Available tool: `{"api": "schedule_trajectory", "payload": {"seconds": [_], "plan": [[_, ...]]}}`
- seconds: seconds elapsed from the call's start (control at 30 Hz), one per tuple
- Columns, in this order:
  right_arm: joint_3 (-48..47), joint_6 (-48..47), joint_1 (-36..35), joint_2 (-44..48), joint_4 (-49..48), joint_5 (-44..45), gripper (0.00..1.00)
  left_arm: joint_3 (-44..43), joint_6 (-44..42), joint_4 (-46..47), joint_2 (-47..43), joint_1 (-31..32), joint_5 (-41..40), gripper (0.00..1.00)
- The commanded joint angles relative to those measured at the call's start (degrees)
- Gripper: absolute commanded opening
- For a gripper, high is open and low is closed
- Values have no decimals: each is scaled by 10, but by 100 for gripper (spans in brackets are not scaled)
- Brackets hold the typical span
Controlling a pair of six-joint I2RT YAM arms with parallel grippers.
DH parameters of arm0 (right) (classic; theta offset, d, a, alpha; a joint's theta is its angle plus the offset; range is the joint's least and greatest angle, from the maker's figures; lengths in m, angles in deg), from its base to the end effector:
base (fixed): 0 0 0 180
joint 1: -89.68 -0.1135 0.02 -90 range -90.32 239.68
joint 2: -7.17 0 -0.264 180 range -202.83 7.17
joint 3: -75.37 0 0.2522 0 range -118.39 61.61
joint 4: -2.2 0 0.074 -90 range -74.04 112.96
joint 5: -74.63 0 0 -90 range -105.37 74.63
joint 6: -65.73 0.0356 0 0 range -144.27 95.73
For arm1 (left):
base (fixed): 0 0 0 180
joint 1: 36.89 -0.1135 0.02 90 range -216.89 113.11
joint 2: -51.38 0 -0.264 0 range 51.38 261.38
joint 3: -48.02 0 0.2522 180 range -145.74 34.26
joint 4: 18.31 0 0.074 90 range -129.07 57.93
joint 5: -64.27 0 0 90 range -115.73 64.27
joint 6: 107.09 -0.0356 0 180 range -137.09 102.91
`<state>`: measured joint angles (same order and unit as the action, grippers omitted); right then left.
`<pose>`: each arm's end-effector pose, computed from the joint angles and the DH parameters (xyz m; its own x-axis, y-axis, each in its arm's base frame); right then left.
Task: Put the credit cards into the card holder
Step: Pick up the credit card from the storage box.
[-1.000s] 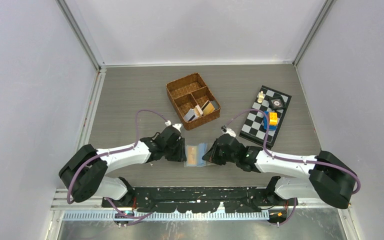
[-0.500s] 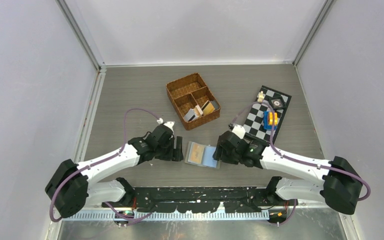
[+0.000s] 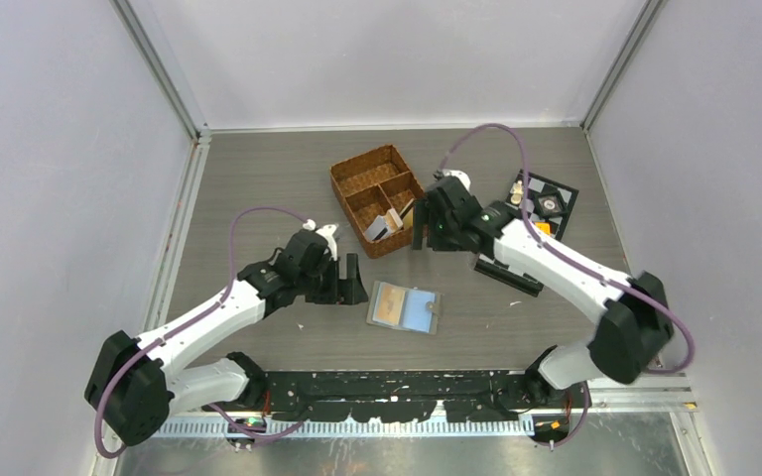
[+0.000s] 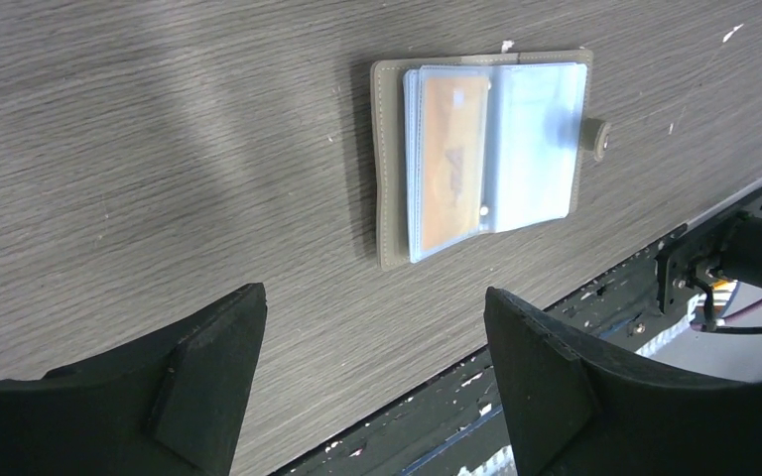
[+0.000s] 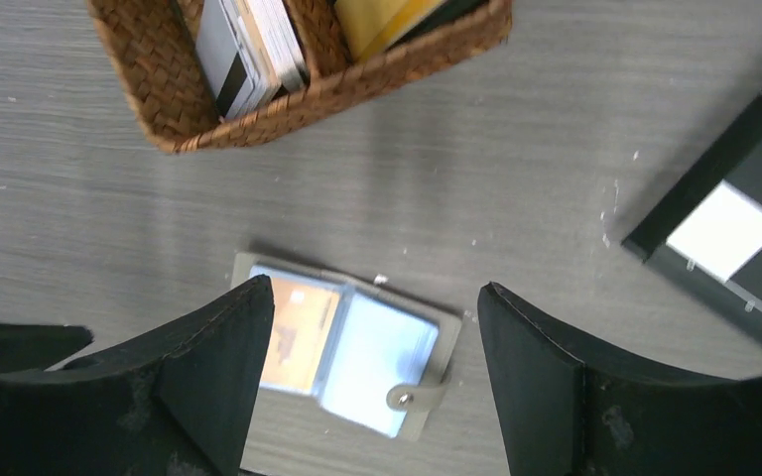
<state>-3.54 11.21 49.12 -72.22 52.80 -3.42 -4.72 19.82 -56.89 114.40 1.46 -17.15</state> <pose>0.2266 0.1842 0.2862 -0.7932 0.0685 -0.6051 -0.0945 0.9678 0.2335 0.1694 -0.1408 0.2215 -0.8869 -0.0555 -0.4586 0.1974 0.8520 -0.4849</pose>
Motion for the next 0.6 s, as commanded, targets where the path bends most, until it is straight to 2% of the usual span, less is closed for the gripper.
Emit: {"api": "schedule_trajectory", "payload": {"seconds": [0.0,0.23,0.57], "plan": [[-98,-102,17,-87,23,-31,80,-10,-15,25,1,-21,48,83],[-219,-160,37,-221,45,-66,80,-7,-32,30,6,-43,69,83],[-328,-194,43,-333,80,-79,77,3,-45,46,23,-57,90,83]]}}
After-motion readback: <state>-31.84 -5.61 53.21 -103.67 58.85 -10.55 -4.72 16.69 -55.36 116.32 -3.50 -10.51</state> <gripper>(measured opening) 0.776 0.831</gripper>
